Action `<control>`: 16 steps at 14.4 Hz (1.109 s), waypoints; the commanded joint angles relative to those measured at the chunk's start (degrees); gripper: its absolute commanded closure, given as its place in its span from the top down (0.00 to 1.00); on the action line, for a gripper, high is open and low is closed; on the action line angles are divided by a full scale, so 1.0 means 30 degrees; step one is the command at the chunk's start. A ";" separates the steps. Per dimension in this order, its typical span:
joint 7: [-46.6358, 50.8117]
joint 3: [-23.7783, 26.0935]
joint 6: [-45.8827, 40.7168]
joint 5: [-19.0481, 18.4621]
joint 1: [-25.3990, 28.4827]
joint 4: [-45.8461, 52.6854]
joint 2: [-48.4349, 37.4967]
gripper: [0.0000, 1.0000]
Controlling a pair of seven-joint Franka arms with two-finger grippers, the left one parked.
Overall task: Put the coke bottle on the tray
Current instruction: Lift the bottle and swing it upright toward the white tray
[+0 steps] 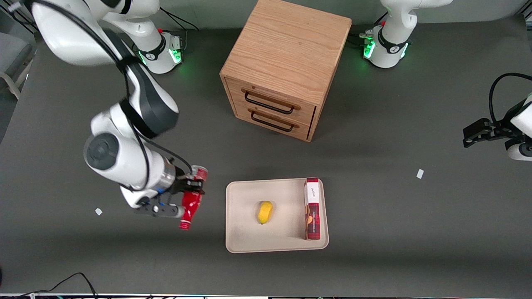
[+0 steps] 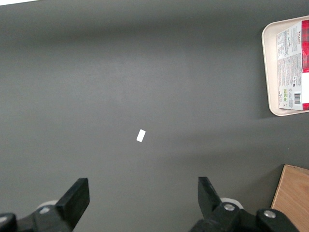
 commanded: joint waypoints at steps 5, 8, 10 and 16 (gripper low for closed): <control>0.3323 0.0186 0.3997 0.0226 0.1522 0.1867 0.4772 0.00; 0.3443 0.0157 0.5286 0.0168 0.1581 0.1663 0.5417 0.00; 0.3442 0.0127 0.5931 0.0109 0.1610 0.1662 0.5886 0.00; 0.3443 -0.0078 0.6726 0.0080 0.1815 0.1662 0.6386 0.43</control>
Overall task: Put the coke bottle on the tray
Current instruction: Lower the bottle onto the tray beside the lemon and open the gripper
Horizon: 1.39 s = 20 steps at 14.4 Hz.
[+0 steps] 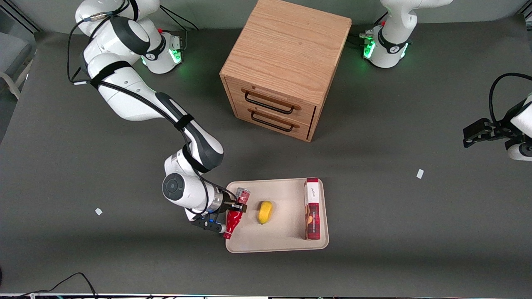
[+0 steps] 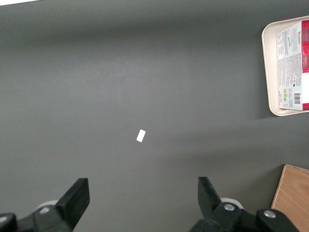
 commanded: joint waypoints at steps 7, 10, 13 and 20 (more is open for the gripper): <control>0.0330 -0.0135 0.0081 -0.0813 0.0415 0.0641 0.0164 1.00; 0.0301 -0.0368 0.0081 -0.0842 0.0415 0.0407 0.0135 1.00; 0.0301 -0.0399 -0.0064 -0.0871 0.0386 0.0407 -0.0156 1.00; 0.0155 -0.0195 -0.8457 -0.2190 -0.0608 0.0143 -0.6065 1.00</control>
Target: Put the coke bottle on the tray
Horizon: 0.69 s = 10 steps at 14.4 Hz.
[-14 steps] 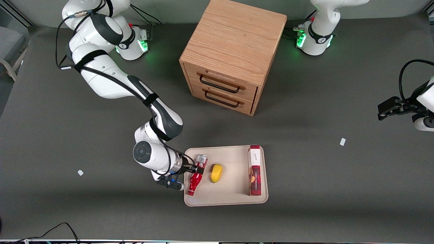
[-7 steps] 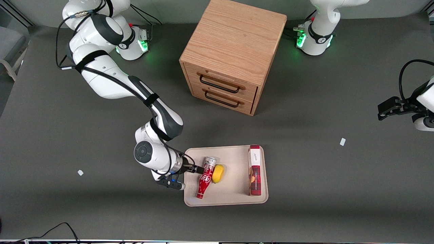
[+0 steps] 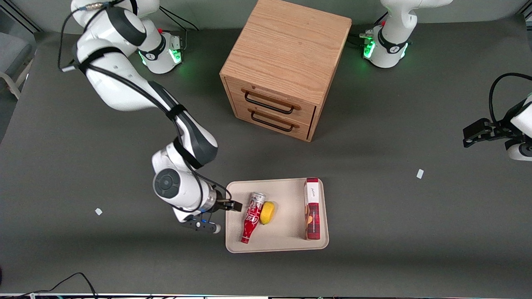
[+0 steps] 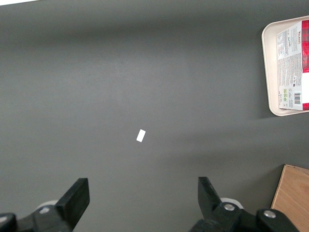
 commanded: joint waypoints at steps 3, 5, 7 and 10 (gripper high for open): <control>0.0013 -0.0015 -0.7366 -0.0201 -0.1240 -0.0939 -0.6597 1.00; 0.0042 -0.0249 -1.0062 -0.0083 -0.1738 -0.0881 -0.8883 1.00; -0.0307 -0.0627 -1.2874 0.0877 -0.2381 -0.0822 -1.0789 1.00; -0.3171 -0.3901 -1.4936 0.3427 -0.2561 -0.2132 -1.4419 1.00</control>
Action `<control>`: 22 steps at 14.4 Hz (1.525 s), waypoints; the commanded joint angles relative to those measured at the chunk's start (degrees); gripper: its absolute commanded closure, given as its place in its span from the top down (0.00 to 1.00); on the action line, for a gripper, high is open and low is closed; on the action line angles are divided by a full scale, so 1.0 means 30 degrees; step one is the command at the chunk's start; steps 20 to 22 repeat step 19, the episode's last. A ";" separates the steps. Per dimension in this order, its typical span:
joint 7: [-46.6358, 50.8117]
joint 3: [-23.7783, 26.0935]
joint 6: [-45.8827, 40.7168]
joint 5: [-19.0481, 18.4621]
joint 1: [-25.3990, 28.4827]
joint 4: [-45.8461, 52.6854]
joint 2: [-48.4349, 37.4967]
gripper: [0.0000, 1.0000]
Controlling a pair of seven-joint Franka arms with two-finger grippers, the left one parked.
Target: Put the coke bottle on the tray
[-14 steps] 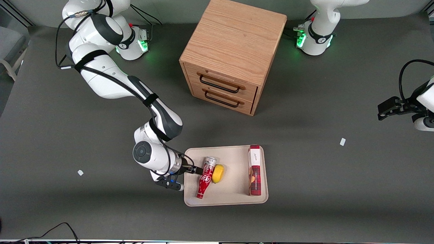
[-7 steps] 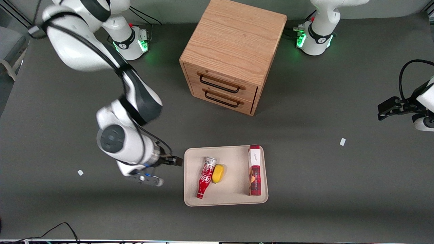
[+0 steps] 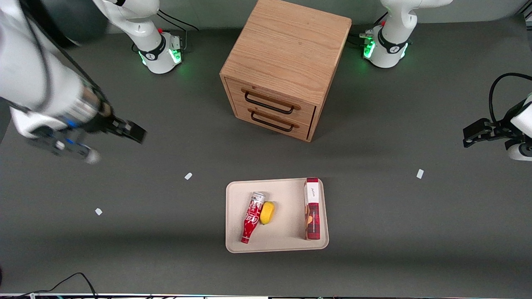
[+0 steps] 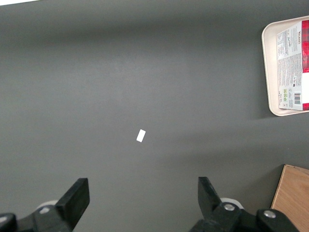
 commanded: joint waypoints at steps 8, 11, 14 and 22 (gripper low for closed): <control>-0.3852 -0.4566 0.1771 0.2884 -0.0327 -1.0939 -0.9545 1.00; -0.3794 -0.4625 0.2010 0.2884 -0.0239 -1.1360 -0.9904 1.00; -0.3500 -0.4684 0.1893 0.2854 -0.0238 -0.9374 -0.8503 1.00; -0.3648 -0.5270 0.1629 0.2767 -0.0151 -0.7754 -0.7354 1.00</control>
